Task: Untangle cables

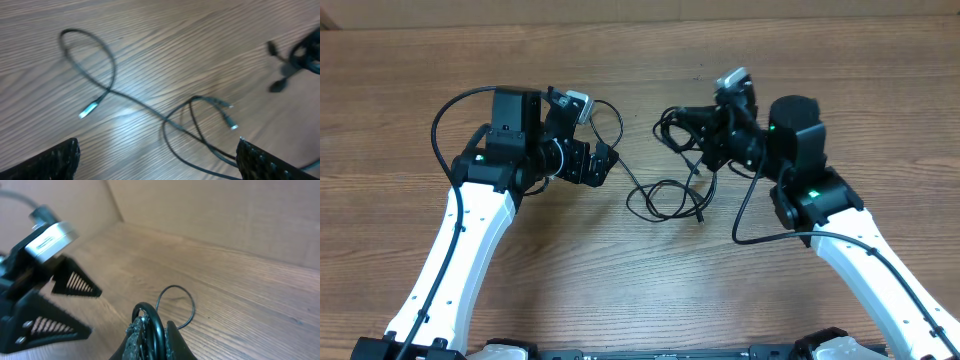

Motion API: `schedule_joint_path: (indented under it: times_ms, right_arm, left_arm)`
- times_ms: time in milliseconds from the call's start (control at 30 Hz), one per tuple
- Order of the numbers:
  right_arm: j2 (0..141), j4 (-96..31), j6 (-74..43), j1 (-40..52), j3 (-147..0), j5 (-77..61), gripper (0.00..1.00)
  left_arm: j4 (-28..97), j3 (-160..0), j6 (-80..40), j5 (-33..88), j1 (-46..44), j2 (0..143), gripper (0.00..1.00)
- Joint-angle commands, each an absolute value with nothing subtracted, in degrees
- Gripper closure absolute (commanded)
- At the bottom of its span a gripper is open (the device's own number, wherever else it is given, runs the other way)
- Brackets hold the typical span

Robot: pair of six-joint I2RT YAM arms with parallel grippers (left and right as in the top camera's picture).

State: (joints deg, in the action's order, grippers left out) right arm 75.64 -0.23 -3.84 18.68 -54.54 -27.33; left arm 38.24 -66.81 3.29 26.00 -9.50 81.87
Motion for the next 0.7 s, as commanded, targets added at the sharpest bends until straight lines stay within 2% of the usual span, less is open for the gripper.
schedule_joint_path:
  times_ms: [0, 200, 333, 500, 667]
  right_arm:
    - [75.22, 2.5, -9.47, 16.91, -55.35, -31.55, 0.96]
    - [75.22, 12.21, -16.64, 15.29, -55.35, -36.14, 0.96]
    - [75.22, 15.75, -16.97, 15.25, -55.35, -35.83, 0.96]
    - [75.22, 19.97, -20.27, 15.25, -55.35, -30.61, 0.96]
    - [75.22, 27.0, -25.71, 15.25, -55.35, -25.93, 0.96]
  left_arm:
    - [36.97, -68.27, 1.65, 34.33, -9.39, 80.55, 0.0]
    - [33.12, -68.27, -1.34, 43.51, -9.39, 80.55, 0.0]
    - [29.98, -68.27, -4.82, 50.83, -9.34, 80.55, 0.01]
    - [23.66, -68.27, -11.73, 60.93, -9.32, 80.55, 0.01]
    - [16.14, -68.27, -19.77, 64.2, -9.34, 80.55, 0.0]
